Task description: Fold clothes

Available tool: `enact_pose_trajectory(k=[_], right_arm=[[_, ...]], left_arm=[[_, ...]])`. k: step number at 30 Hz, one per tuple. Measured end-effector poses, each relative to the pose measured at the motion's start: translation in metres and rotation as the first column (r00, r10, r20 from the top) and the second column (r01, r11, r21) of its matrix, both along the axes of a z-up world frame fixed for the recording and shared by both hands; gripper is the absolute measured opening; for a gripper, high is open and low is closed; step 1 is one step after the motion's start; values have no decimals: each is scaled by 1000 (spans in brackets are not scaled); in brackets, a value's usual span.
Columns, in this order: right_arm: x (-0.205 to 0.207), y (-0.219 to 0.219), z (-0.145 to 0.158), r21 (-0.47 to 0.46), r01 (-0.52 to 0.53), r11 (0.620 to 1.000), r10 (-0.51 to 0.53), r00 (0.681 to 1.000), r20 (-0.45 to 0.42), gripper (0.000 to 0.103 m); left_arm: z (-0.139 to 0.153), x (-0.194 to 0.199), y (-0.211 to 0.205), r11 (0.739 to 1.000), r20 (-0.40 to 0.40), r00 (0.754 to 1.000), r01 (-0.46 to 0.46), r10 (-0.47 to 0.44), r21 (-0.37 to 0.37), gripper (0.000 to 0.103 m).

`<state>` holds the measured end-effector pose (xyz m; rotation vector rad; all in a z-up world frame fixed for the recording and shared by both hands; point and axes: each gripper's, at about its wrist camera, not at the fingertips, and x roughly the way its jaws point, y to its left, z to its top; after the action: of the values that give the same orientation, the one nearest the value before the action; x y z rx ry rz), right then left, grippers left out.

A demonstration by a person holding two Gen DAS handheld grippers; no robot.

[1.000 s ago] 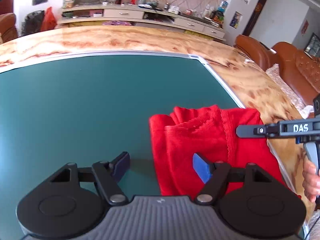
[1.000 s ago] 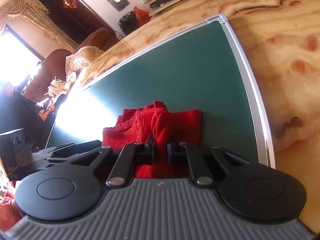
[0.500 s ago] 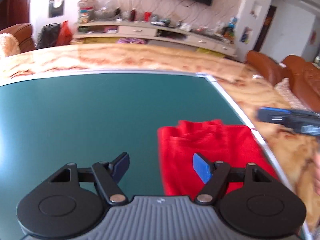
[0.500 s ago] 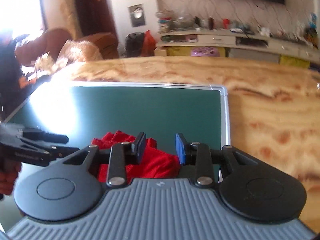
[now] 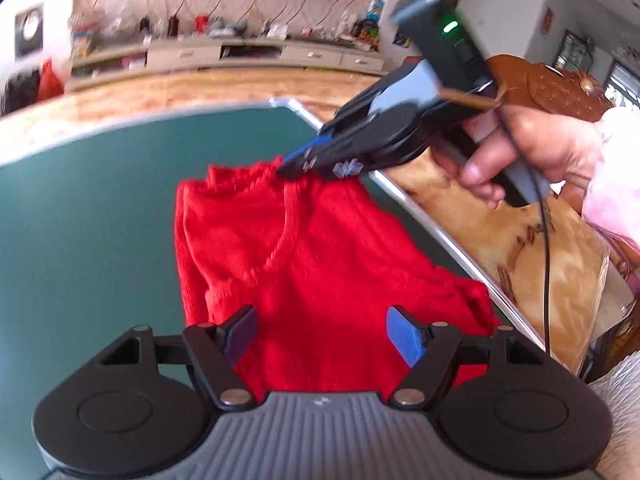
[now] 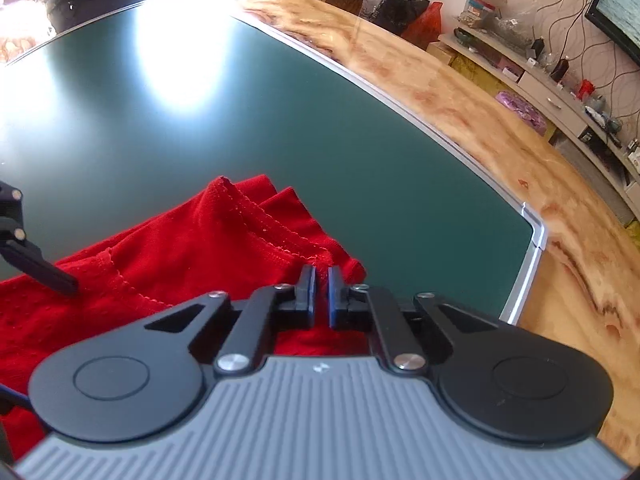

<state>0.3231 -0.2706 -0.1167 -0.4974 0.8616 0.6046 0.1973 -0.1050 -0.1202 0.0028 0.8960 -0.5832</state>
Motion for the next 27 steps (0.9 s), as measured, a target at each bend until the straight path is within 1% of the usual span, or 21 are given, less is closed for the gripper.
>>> enact_pose_trajectory(k=[2, 3, 7, 9, 11, 13, 15, 17, 20, 22, 23, 25, 27], right_arm=[[-3, -2, 0, -4, -13, 1000, 13, 1000, 10, 7], [-3, -3, 3, 4, -10, 1000, 9, 1000, 21, 7], [-1, -11, 16, 69, 68, 995, -74, 994, 86, 7], [5, -11, 12, 58, 90, 994, -94, 993, 67, 7], [7, -7, 0, 24, 109, 994, -110, 993, 51, 7], [4, -5, -6, 28, 119, 993, -120, 991, 62, 8], [2, -6, -6, 46, 140, 989, -144, 987, 73, 12], [-1, -5, -3, 49, 152, 987, -156, 984, 89, 28], [-14, 1, 12, 89, 93, 992, -103, 988, 117, 31], [-22, 13, 16, 92, 3, 996, -11, 996, 87, 31], [-24, 20, 15, 85, -42, 996, 38, 998, 54, 31], [-29, 35, 11, 73, -134, 988, 135, 991, -14, 31], [-27, 45, 1, 25, -134, 991, 134, 991, -19, 31]], left_arm=[[-7, 4, 3, 1000, -45, 999, -21, 21, -6, 77], [-10, 5, 4, 1000, -53, 998, -26, 26, -1, 77], [-11, 4, 4, 1000, -56, 998, -24, 24, -1, 80], [-11, 4, 6, 999, -60, 998, -30, 29, -12, 82], [-12, 4, 8, 999, -63, 997, -35, 34, -23, 82], [-12, 4, 10, 999, -64, 997, -39, 37, -31, 82], [-11, 4, 12, 999, -62, 997, -40, 38, -34, 83], [-11, 4, 13, 999, -58, 997, -44, 42, -32, 83], [-10, 3, 11, 999, -45, 998, -49, 48, -21, 83], [-10, 6, 11, 998, -47, 997, -55, 54, -24, 83], [-10, 7, 11, 998, -47, 997, -57, 56, -26, 83], [-10, 8, 11, 998, -46, 997, -59, 58, -26, 83], [-10, 8, 11, 998, -46, 997, -62, 61, -29, 83]])
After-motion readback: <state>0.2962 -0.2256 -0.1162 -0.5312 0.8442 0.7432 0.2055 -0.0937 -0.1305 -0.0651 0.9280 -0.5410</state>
